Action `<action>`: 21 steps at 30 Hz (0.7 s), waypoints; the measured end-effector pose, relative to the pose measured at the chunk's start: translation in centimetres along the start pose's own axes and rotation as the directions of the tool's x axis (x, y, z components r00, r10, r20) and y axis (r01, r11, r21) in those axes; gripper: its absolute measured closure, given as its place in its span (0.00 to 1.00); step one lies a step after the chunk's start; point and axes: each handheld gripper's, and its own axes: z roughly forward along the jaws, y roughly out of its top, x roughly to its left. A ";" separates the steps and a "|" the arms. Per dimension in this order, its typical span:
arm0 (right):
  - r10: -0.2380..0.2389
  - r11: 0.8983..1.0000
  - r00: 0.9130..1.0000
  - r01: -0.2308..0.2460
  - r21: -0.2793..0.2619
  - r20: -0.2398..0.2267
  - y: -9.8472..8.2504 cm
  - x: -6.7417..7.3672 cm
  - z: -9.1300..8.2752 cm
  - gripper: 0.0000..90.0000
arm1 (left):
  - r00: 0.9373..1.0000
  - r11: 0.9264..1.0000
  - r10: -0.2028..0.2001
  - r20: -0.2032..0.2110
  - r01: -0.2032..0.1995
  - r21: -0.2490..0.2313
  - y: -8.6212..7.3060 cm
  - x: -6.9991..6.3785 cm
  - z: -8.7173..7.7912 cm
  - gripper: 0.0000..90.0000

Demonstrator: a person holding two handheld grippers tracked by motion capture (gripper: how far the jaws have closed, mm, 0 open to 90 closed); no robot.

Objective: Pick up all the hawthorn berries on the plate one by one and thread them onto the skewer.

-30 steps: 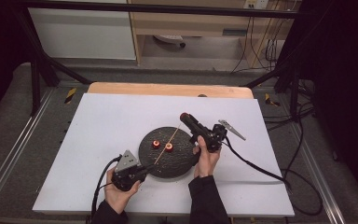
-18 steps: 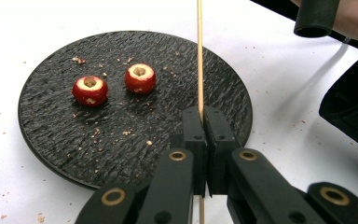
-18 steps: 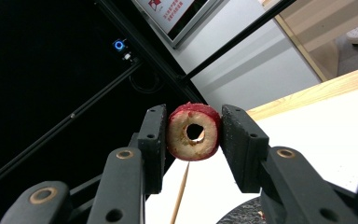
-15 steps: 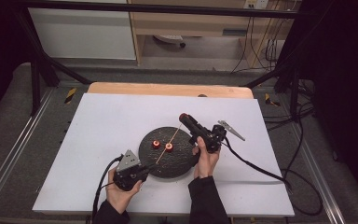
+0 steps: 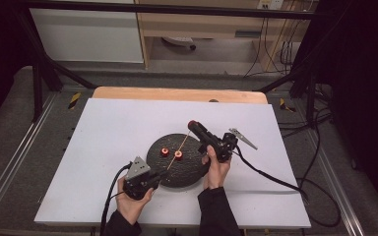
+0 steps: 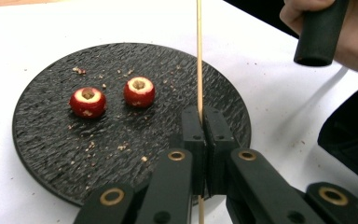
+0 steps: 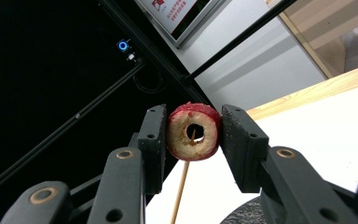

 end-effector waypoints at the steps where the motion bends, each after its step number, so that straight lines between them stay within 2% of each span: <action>1: 0.000 1.000 1.000 0.000 0.000 0.000 0.0 0.0 0.0 0.70 | 1.000 1.000 -0.003 0.002 0.003 -0.002 0.0 0.0 0.1 0.98; 11: -0.019 0.999 1.000 0.019 0.030 -0.007 -0.7 -0.1 0.0 0.70 | 0.999 0.999 -0.042 0.002 0.042 -0.017 1.1 -0.2 0.9 0.98; 21: -0.049 0.997 0.999 0.050 0.067 -0.015 -1.2 0.1 -0.4 0.70 | 0.999 0.999 -0.049 0.007 0.049 -0.012 2.8 -0.2 2.0 0.98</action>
